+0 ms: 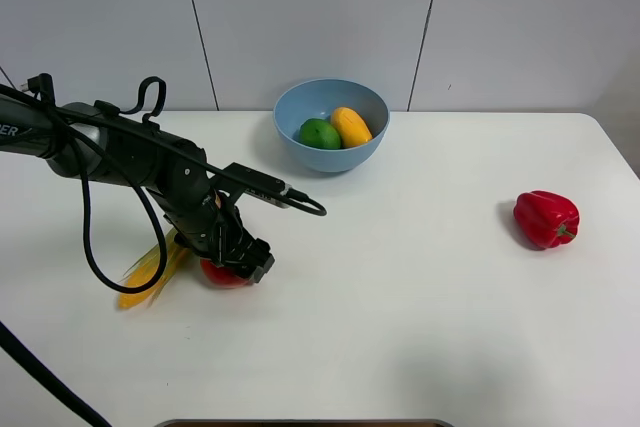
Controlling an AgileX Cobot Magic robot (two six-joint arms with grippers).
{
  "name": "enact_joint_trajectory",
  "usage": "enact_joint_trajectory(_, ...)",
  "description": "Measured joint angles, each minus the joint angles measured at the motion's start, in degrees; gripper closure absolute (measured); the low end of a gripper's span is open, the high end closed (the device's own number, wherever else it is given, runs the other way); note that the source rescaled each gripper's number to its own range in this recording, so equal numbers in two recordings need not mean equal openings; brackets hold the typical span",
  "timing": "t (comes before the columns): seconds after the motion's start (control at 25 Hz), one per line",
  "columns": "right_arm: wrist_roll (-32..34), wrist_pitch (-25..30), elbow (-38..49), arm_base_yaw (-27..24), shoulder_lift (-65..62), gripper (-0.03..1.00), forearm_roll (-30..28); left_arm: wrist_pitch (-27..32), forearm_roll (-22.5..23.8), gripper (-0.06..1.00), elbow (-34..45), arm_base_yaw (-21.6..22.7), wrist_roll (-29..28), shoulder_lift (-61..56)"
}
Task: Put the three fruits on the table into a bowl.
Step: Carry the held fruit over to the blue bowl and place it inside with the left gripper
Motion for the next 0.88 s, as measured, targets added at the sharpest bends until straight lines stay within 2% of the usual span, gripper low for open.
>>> enact_joint_trajectory(0.24,0.0,0.0,0.0,0.0,0.0,-0.01,0.0,1.5,0.0,0.93,0.0,0.0,0.0,-2.2)
enact_joint_trajectory(0.52,0.0,0.0,0.0,0.0,0.0,-0.01,0.0,1.4,0.0,0.93,-0.1,0.1,-0.1,-11.3)
enact_joint_trajectory(0.68,0.0,0.0,0.0,0.0,0.0,-0.01,0.0,-2.8,0.0,0.93,-0.4,0.1,0.0,-16.1)
enact_joint_trajectory(0.88,0.0,0.0,0.0,0.0,0.0,-0.01,0.0,-6.4,0.0,0.93,-4.9,0.1,0.3,-17.3)
